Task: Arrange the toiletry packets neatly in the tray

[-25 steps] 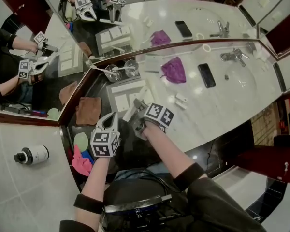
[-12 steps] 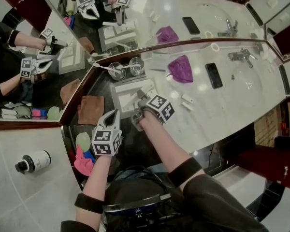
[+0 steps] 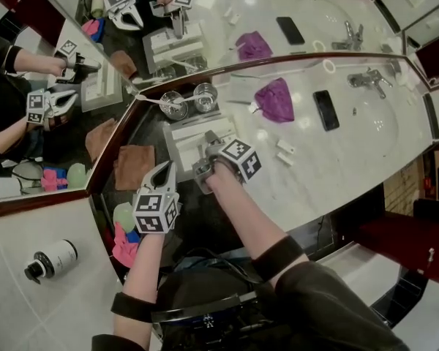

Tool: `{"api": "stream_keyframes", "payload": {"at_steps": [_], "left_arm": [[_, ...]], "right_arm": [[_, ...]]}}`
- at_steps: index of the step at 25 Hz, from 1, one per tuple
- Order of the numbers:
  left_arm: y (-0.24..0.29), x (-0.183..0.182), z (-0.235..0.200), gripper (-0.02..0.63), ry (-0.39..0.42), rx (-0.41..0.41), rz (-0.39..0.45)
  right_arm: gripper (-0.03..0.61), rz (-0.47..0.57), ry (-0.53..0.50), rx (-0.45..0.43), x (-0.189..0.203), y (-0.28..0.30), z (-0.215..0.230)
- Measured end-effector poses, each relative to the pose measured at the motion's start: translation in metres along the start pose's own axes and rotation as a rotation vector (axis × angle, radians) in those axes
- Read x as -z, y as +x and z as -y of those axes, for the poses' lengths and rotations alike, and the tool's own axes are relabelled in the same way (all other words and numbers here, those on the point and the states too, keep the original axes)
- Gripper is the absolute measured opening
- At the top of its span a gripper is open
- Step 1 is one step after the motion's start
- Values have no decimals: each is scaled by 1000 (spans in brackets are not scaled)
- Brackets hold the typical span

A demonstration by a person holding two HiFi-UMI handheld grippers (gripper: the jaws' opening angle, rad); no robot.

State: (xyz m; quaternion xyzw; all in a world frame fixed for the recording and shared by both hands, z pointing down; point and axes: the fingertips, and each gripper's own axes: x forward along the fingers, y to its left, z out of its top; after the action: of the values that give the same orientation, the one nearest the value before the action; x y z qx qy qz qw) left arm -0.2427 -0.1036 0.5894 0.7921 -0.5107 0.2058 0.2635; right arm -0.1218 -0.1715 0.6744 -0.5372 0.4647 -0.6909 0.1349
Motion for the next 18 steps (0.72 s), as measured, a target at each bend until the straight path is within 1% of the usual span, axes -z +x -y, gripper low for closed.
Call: {"api": "stream_keyframes", "payload": {"at_steps": [4, 14, 18], "left_arm": [[4, 0, -4, 0, -8, 0, -1], [3, -1, -11, 0, -18, -8, 1], [-1, -1, -10, 0, -16, -17, 7]], "right_arm": [[176, -12, -23, 29, 3, 4, 2], [178, -26, -72, 7, 3, 6, -7], [176, -50, -121, 0, 5, 2, -7]]}}
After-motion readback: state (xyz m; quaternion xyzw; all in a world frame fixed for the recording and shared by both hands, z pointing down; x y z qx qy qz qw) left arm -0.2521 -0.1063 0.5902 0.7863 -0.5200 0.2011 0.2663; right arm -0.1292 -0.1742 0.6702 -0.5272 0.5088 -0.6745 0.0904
